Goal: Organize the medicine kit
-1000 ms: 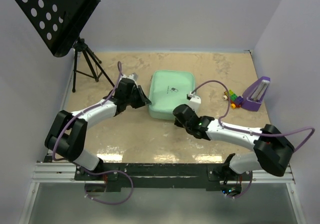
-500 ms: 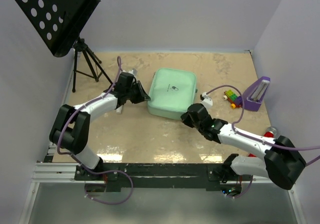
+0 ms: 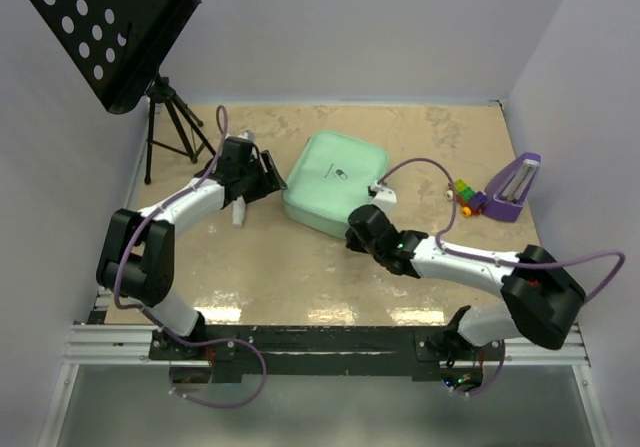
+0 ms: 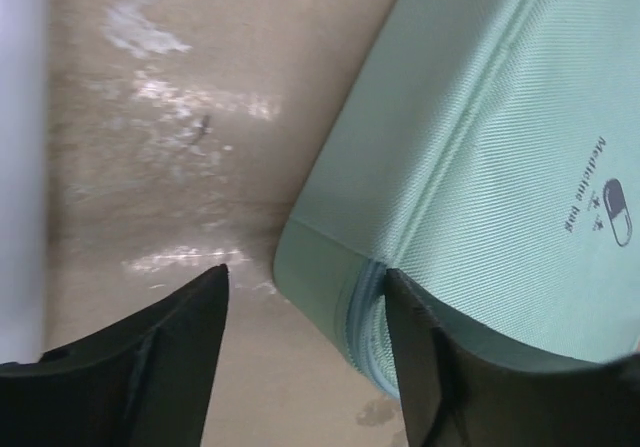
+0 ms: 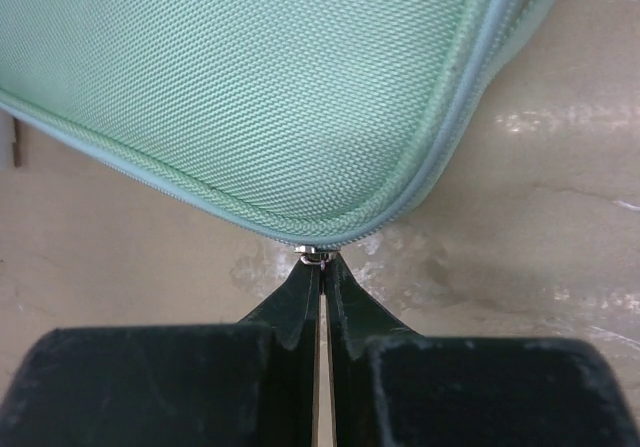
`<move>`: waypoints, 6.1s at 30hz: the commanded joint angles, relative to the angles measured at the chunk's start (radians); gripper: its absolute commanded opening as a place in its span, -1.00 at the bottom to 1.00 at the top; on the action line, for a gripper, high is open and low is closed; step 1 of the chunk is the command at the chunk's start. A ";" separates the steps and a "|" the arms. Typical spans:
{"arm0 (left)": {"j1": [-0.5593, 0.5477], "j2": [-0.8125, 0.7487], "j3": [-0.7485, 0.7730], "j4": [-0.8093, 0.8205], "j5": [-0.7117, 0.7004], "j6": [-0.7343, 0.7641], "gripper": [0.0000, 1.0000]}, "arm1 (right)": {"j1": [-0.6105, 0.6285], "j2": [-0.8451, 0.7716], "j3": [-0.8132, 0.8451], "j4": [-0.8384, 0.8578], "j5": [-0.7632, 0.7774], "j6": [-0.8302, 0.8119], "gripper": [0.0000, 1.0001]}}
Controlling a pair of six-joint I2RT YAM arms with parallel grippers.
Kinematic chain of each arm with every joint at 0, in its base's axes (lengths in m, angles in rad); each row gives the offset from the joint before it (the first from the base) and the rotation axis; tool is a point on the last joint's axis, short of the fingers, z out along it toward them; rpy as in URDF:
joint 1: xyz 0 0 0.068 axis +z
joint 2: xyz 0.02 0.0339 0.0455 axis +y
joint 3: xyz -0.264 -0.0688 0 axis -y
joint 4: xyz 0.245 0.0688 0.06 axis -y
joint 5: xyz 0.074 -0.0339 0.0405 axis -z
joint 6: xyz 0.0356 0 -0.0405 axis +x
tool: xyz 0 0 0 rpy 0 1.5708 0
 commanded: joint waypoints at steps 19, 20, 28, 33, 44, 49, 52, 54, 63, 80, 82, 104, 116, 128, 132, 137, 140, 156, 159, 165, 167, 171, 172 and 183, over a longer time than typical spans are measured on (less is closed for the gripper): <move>-0.162 -0.328 -0.251 0.050 -0.109 -0.116 0.66 | 0.252 0.370 0.360 0.008 0.075 -0.119 -1.00; -0.166 -0.310 -0.258 0.056 -0.109 -0.116 0.65 | 0.252 0.363 0.356 0.006 0.077 -0.117 -1.00; -0.164 -0.184 -0.240 0.051 -0.221 -0.105 0.57 | 0.255 0.292 0.281 -0.017 0.094 -0.091 -1.00; -0.161 -0.121 -0.196 0.021 -0.267 -0.094 0.51 | 0.254 0.254 0.224 -0.057 0.106 -0.036 -1.00; -0.126 -0.049 -0.196 0.039 -0.272 -0.053 0.33 | 0.229 0.152 0.095 -0.132 0.163 0.145 -1.00; -0.097 -0.025 -0.196 0.068 -0.236 -0.045 0.24 | 0.197 0.100 0.038 -0.115 0.146 0.176 -1.00; -0.089 -0.009 -0.183 0.067 -0.233 -0.036 0.21 | 0.159 0.068 0.005 -0.098 0.132 0.182 -1.00; -0.084 -0.006 -0.182 0.068 -0.229 -0.034 0.20 | 0.111 0.037 -0.026 -0.072 0.114 0.180 -1.00; -0.083 0.006 -0.142 0.067 -0.203 -0.001 0.22 | 0.082 0.030 0.000 -0.023 0.146 0.024 -1.00; -0.083 0.092 0.166 -0.058 -0.100 0.138 0.59 | 0.249 0.339 0.337 0.001 0.155 -0.186 -1.00; -0.083 0.031 0.118 -0.050 -0.097 0.116 0.62 | 0.249 0.373 0.374 0.012 0.150 -0.203 -1.00; -0.158 -0.080 -0.217 0.031 -0.187 -0.008 0.33 | 0.218 0.344 0.316 -0.022 0.153 -0.134 -1.00; -0.095 0.008 -0.222 0.056 -0.152 0.052 -0.04 | 0.108 0.189 0.155 -0.068 0.169 -0.096 -1.00; -0.071 0.012 -0.203 0.044 -0.147 0.061 -0.02 | -0.186 -0.022 -0.005 -0.031 0.107 -0.028 -1.00; -0.063 0.018 -0.176 0.031 -0.149 0.067 0.00 | -0.220 -0.038 0.003 -0.040 0.104 -0.034 -1.00; -0.032 0.058 -0.086 0.013 -0.130 0.088 0.05 | -0.210 -0.050 -0.011 -0.005 0.069 -0.123 -1.00; -0.026 0.100 0.013 -0.031 -0.124 0.101 0.17 | -0.129 -0.030 0.003 -0.012 0.101 -0.149 -1.00; -0.037 -0.329 -0.206 -0.091 -0.094 0.009 0.62 | 0.163 0.362 0.351 0.029 0.109 -0.159 -1.00; -0.063 -0.435 -0.294 -0.079 -0.103 -0.025 0.62 | 0.163 0.362 0.351 0.032 0.109 -0.151 -1.00; -0.161 -0.485 -0.404 -0.003 -0.155 -0.114 0.63 | 0.163 0.353 0.344 0.032 0.117 -0.151 -1.00; -0.166 -0.474 -0.429 0.056 -0.162 -0.148 0.64 | 0.163 0.350 0.345 0.029 0.118 -0.151 -1.00; -0.170 -0.448 -0.475 0.162 -0.196 -0.240 0.68 | 0.163 0.336 0.347 0.020 0.123 -0.146 -1.00; -0.173 -0.439 -0.478 0.177 -0.205 -0.257 0.68 | 0.163 0.332 0.345 0.021 0.124 -0.146 -1.00; -0.190 -0.330 -0.449 0.309 -0.241 -0.349 0.69 | 0.163 0.313 0.337 0.021 0.117 -0.131 -1.00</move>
